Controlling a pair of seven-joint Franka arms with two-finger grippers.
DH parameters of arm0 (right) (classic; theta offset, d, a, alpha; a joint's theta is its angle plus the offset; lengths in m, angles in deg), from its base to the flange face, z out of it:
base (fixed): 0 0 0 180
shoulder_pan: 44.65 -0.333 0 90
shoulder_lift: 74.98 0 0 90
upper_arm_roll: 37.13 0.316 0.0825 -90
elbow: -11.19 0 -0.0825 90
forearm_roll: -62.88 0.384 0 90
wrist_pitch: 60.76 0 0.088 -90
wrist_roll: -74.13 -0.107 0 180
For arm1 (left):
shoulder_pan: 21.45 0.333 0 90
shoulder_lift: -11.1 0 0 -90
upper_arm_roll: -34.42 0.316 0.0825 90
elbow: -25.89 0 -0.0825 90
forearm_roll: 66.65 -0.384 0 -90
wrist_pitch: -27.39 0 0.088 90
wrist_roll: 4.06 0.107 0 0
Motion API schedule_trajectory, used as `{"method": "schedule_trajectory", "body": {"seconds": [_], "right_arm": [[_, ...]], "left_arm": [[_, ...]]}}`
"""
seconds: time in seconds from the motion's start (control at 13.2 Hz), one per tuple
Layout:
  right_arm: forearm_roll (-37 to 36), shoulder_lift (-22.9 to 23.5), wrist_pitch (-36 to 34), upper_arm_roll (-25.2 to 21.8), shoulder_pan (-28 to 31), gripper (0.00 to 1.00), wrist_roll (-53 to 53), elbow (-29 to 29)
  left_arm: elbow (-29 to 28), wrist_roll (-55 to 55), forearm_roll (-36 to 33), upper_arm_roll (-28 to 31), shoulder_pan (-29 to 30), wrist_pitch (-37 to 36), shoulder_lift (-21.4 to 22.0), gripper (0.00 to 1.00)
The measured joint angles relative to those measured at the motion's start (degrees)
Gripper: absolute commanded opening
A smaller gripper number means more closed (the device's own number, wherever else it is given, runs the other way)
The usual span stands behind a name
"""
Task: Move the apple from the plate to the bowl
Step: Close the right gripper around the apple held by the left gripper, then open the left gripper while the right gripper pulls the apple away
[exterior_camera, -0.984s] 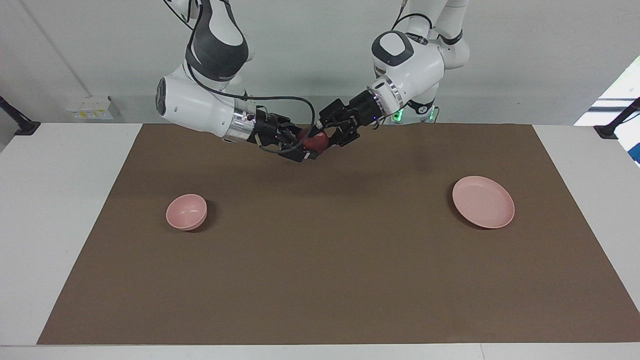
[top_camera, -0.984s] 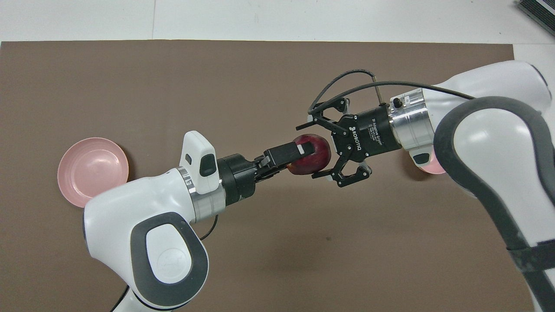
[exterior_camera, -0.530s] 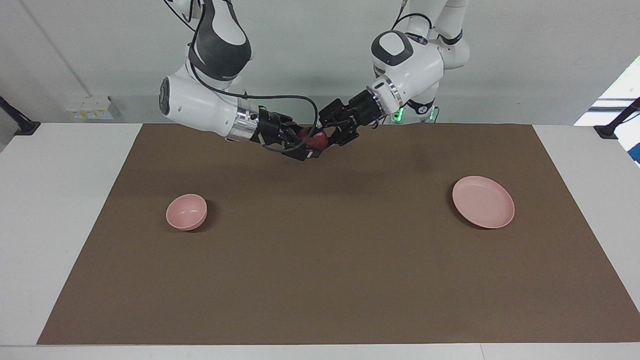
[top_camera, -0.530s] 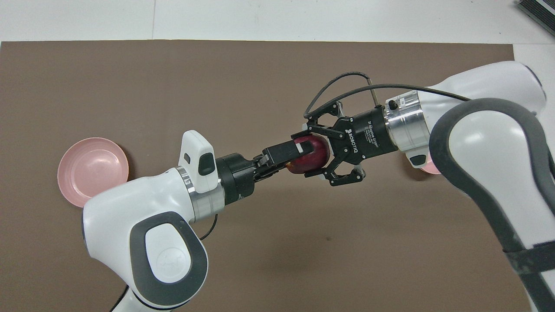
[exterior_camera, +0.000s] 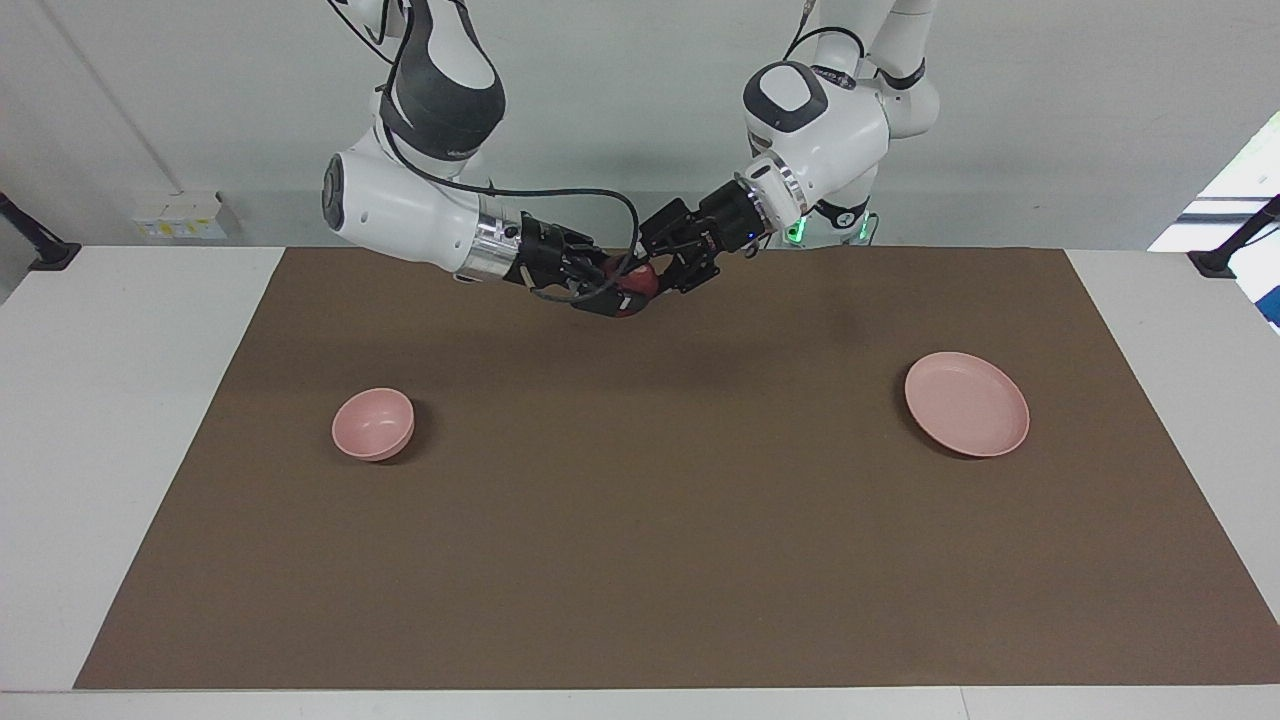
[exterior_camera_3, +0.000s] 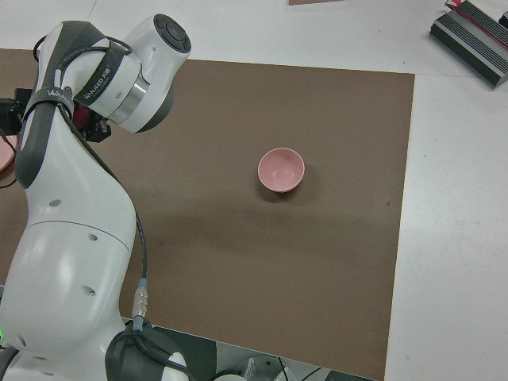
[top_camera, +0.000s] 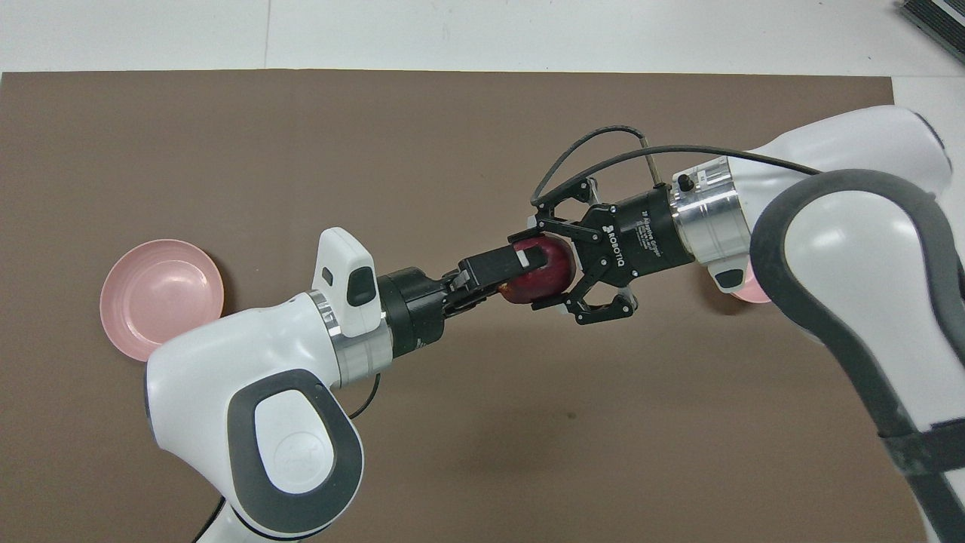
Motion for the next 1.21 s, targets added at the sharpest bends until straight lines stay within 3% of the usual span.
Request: {"method": "schedule_trajectory", "body": {"seconds": [0.45, 1.21], "right_arm": [[-1.68, -0.04, -0.01, -0.90, 0.85, 0.00, 0.82, -0.11], [-33.02, -0.45, -0.13, -1.14, 6.67, 0.00, 26.53, 0.03]], "left_arm": [[0.44, 0.02, -2.53, 0.20, 0.03, 0.00, -0.03, 1.00], [-1.64, -0.02, -16.36, 5.19, 0.03, -1.79, -0.24, 1.00]]}}
